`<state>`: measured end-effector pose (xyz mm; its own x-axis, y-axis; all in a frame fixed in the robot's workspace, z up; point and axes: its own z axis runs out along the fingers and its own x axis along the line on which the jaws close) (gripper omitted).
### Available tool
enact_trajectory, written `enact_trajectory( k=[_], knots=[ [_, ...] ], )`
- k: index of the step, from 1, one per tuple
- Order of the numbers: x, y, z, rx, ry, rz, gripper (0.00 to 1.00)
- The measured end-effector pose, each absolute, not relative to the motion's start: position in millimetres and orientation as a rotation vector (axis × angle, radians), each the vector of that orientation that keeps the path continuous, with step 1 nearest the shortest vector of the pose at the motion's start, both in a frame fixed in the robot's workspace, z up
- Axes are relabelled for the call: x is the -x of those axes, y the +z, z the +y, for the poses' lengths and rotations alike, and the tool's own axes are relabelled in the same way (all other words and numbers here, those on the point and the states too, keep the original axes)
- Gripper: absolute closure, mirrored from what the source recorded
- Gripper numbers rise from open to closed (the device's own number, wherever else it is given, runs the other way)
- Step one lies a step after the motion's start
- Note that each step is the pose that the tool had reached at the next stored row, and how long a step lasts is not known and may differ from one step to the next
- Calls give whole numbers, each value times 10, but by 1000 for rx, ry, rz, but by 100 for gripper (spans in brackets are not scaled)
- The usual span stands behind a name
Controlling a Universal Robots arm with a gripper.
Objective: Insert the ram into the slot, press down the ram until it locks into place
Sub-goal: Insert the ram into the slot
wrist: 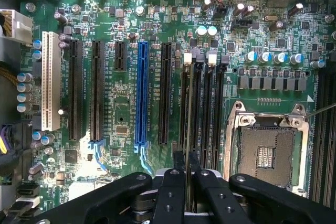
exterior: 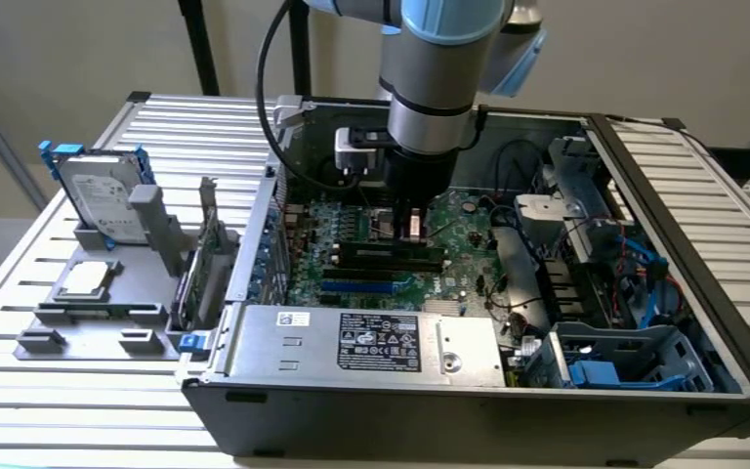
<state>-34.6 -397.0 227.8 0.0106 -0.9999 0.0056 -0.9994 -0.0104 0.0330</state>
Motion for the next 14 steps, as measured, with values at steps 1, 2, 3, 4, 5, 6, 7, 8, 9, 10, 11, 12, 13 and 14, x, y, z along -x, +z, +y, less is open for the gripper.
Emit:
enact_trajectory(
  k=[1, 2, 3, 4, 5, 6, 7, 8, 9, 10, 11, 12, 13, 14],
  knots=[
    [346, 2277, -3971, -2214, -30, -2190, 87],
    [346, 2277, -3972, -2214, -30, -2190, 87],
    [346, 2276, -3975, -2214, -30, -2190, 87],
    [346, 2275, -3977, -2214, -30, -2190, 87],
    [346, 2274, -3978, -2214, -30, -2190, 87],
    [346, 2272, -3979, -2214, -30, -2190, 87],
    [346, 2272, -3980, -2214, -30, -2190, 87],
    [346, 2271, -3981, -2213, -30, -2190, 87],
    [346, 2269, -3982, -2213, -30, -2190, 87],
    [346, 2267, -3982, -2214, -30, -2190, 87],
    [346, 2264, -3981, -2214, -30, -2190, 87],
    [346, 2262, -3981, -2214, -30, -2190, 87],
    [346, 2260, -3981, -2214, -30, -2190, 87],
    [346, 2259, -3981, -2213, -30, -2190, 87]
  ],
)
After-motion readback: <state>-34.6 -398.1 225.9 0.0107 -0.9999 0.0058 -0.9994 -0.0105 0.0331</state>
